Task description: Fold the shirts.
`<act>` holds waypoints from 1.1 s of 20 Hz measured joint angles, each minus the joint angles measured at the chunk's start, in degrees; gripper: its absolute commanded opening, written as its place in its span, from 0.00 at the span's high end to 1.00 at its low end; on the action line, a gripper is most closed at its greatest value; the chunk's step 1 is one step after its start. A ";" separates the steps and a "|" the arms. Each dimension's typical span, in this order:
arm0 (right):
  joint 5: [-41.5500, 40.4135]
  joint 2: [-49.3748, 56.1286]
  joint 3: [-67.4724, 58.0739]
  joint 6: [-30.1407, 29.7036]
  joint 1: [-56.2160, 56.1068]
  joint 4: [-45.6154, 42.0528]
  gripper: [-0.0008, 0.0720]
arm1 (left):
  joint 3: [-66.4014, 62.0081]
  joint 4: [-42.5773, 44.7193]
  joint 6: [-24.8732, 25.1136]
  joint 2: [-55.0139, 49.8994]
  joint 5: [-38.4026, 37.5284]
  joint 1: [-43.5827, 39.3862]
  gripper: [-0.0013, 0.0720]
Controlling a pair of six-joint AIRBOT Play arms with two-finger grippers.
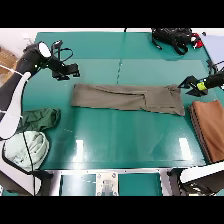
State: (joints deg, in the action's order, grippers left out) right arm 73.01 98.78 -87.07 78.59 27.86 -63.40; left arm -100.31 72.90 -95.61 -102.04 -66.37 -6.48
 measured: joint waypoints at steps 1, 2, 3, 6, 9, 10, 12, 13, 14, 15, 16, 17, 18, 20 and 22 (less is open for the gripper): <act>1.49 1.11 -0.13 -1.79 1.11 0.74 0.04 | -0.59 -0.52 0.02 -0.02 -1.14 0.11 0.11; 2.93 2.45 -0.26 -3.89 2.19 2.05 0.04 | -0.98 -1.14 0.04 0.00 -1.92 0.24 0.11; 4.13 3.69 -0.31 -5.88 3.17 3.32 0.04 | -1.25 -1.57 0.07 0.00 -2.93 0.35 0.11; 7.04 7.52 -0.55 -12.39 5.73 8.22 0.04 | -1.70 -2.56 0.11 0.00 -4.68 0.55 0.11; 9.05 10.93 -0.76 -17.66 6.99 13.38 0.04 | -1.92 -4.24 0.13 0.00 -5.88 0.59 0.11; 9.73 11.98 -0.79 -19.10 6.99 15.02 0.04 | -1.95 -4.83 0.17 0.00 -5.99 0.63 0.11; 10.69 13.79 -0.87 -21.44 6.97 17.14 0.04 | -1.97 -6.56 0.90 0.00 -6.32 0.66 0.11; 10.84 14.47 -0.90 -22.32 6.88 17.90 0.04 | -1.97 -7.58 1.36 0.00 -6.36 0.61 0.11; 11.10 15.08 -0.90 -22.99 6.82 18.75 0.04 | -1.97 -8.52 1.79 0.00 -6.47 0.59 0.11; 11.26 15.47 -0.87 -23.47 6.73 19.17 0.04 | -1.97 -9.38 2.12 -0.02 -6.49 0.59 0.11; 11.32 15.76 -0.87 -23.80 6.58 19.43 0.04 | -1.97 -10.14 2.36 -0.02 -6.49 0.59 0.11; 11.41 16.00 -0.85 -24.04 6.34 19.78 0.06 | -1.97 -10.80 2.54 0.00 -6.49 0.50 0.11; 11.41 16.13 -0.85 -24.28 6.05 19.89 0.18 | -1.97 -11.39 2.67 -0.02 -6.47 0.31 0.12; 10.05 16.48 -0.81 -24.33 5.38 19.06 0.68 | -1.97 -12.20 3.06 -0.02 -6.19 -0.52 0.74; 9.51 16.70 -0.66 -24.04 4.68 19.17 0.96 | -1.97 -12.61 4.72 -0.02 -5.07 -1.77 0.95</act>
State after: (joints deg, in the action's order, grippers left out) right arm 82.52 115.48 -87.72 54.54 32.53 -44.23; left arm -102.28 60.29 -90.89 -102.06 -71.44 -8.25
